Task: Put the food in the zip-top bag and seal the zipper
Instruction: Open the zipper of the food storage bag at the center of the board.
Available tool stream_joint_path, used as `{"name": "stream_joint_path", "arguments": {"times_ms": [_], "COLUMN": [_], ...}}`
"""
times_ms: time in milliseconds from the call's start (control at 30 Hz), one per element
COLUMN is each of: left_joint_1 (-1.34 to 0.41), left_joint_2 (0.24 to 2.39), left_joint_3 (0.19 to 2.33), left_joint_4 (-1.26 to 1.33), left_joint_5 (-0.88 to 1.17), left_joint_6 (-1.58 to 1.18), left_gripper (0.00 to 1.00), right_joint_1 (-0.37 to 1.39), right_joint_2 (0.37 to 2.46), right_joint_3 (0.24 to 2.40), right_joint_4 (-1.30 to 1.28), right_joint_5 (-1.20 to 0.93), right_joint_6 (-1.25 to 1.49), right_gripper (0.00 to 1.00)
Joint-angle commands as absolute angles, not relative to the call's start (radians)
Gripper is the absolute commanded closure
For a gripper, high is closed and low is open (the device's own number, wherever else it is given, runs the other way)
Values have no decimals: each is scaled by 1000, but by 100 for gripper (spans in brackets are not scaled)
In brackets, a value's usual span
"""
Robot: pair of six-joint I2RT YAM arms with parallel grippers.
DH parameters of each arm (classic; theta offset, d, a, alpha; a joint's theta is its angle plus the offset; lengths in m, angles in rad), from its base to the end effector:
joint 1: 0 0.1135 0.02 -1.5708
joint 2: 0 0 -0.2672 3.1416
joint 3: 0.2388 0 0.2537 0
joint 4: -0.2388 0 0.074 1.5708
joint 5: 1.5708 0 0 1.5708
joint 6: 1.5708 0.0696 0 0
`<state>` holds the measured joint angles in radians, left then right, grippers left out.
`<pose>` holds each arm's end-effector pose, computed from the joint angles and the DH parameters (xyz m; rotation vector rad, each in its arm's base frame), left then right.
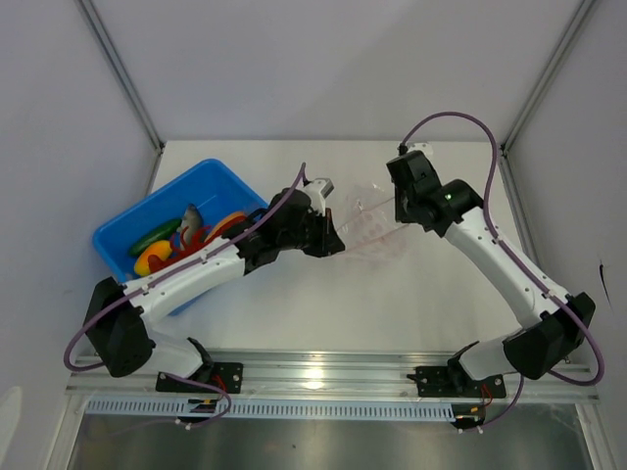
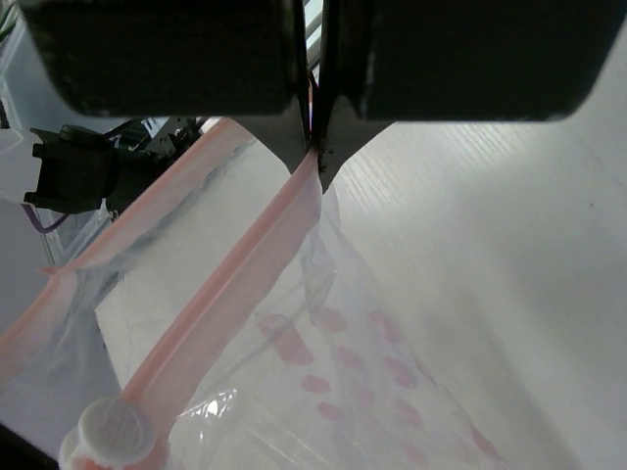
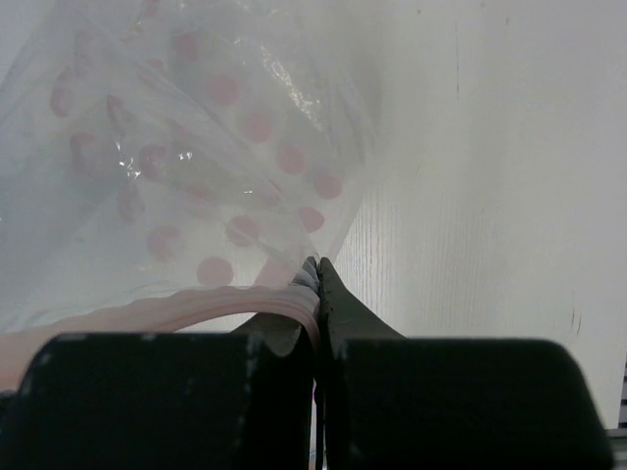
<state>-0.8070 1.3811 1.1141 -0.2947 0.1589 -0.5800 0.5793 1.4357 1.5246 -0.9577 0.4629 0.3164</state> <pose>0.2300 -0.2561 0.2927 0.3589 2.2605 -0.9472 0.2783 0.1449 0.3559 -0.1055 2.3238 -0.1249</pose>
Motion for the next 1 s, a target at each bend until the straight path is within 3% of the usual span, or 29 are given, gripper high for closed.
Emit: {"name": "stream_joint_path", "arguments": {"times_ms": [0,367,467,500,567,600,667,700,767,967], "left_joint_1": [-787,-752,-744,-742,-738,-732,-715,-706,-665,-436], "left_joint_2": [1416,1554,1569,1566,1540,1525,1470,1447,1366,1145], "left_joint_3": [1201,1371,1410,1417,1414,1411,1398,1385,1350,1243], "left_joint_4": [-376,-383,-413,-416,-420,-425,-445,-448,-468,-609], "left_joint_5": [213,344,325,313,266,243,160,131,34,-115], "left_joint_6": [-523,-508,-499,-488,-477,-466,-459,-456,-466,-532], "left_gripper": [100,96,77,64,50,34,21,9,0,1], "right_joint_1": [574,598,589,588,589,589,588,589,586,574], "right_joint_2": [1355,1239,1261,1270,1298,1307,1325,1330,1342,1362], "right_joint_3": [1487,1347,1358,1364,1379,1382,1393,1394,1394,1405], "right_joint_4": [-911,-796,-801,-816,-830,-842,-856,-865,-879,-897], "right_joint_5": [459,336,298,304,330,340,392,412,463,469], "right_joint_6": [293,241,238,244,248,249,258,259,264,258], "right_gripper": [100,100,100,100,100,100,100,100,100,100]}}
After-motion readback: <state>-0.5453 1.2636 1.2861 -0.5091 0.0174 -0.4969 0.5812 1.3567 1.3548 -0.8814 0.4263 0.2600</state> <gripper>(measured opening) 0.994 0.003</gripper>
